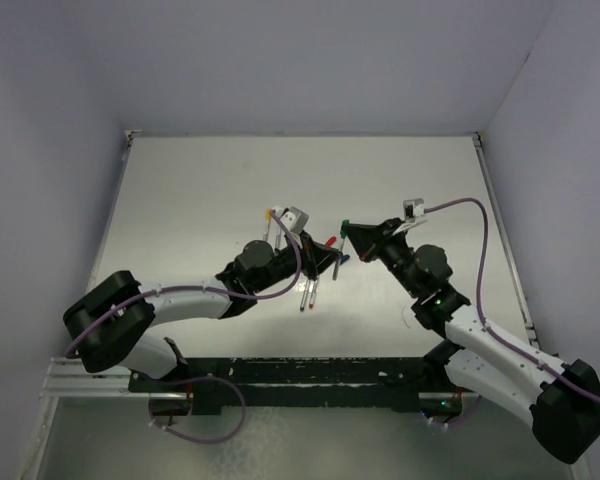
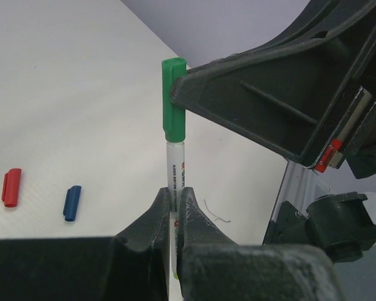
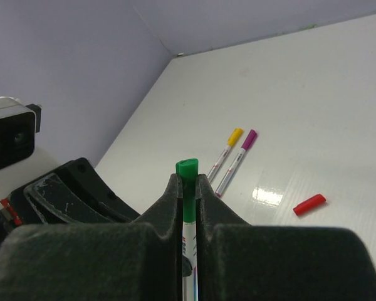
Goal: Insert the pens into the pen caps
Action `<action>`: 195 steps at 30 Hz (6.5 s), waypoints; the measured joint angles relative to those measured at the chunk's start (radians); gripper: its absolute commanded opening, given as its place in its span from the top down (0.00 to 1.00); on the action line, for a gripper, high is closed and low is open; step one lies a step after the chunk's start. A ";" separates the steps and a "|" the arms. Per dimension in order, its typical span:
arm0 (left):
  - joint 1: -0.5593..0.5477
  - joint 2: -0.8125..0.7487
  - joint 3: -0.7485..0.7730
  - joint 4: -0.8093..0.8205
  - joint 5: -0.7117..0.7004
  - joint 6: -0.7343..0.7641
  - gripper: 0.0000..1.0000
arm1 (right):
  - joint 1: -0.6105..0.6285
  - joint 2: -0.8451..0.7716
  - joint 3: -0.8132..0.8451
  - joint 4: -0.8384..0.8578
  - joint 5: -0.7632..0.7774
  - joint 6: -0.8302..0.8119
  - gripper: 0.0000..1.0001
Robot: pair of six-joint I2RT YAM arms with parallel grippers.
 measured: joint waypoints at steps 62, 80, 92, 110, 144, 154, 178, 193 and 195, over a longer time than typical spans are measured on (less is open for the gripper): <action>0.216 -0.164 -0.024 -0.031 -0.139 0.064 1.00 | 0.351 0.265 0.274 -0.462 0.341 -0.103 0.97; 0.521 -0.021 0.272 -0.753 -0.174 0.161 1.00 | 0.300 0.206 0.407 -0.916 0.684 0.000 0.00; 0.574 0.134 0.329 -0.898 -0.094 0.188 1.00 | 0.047 0.237 0.435 -1.031 0.628 0.057 0.01; 0.578 0.312 0.413 -0.949 -0.040 0.194 0.98 | 0.032 0.288 0.438 -1.029 0.561 0.092 0.02; 0.579 0.220 0.454 -0.978 -0.075 0.184 0.60 | 0.029 0.301 0.415 -0.990 0.519 0.082 0.00; 0.523 -0.022 0.346 -0.989 -0.084 0.191 0.56 | 0.029 0.212 0.393 -0.997 0.563 0.066 0.00; 0.023 0.200 0.333 -1.070 -0.243 0.137 0.52 | 0.010 0.077 0.287 -1.071 0.655 0.137 0.15; 0.000 0.277 0.393 -1.077 -0.254 0.130 0.52 | 0.010 0.120 0.285 -1.070 0.652 0.145 0.18; -0.001 0.294 0.406 -1.090 -0.262 0.130 0.52 | 0.010 0.120 0.285 -1.070 0.651 0.145 0.18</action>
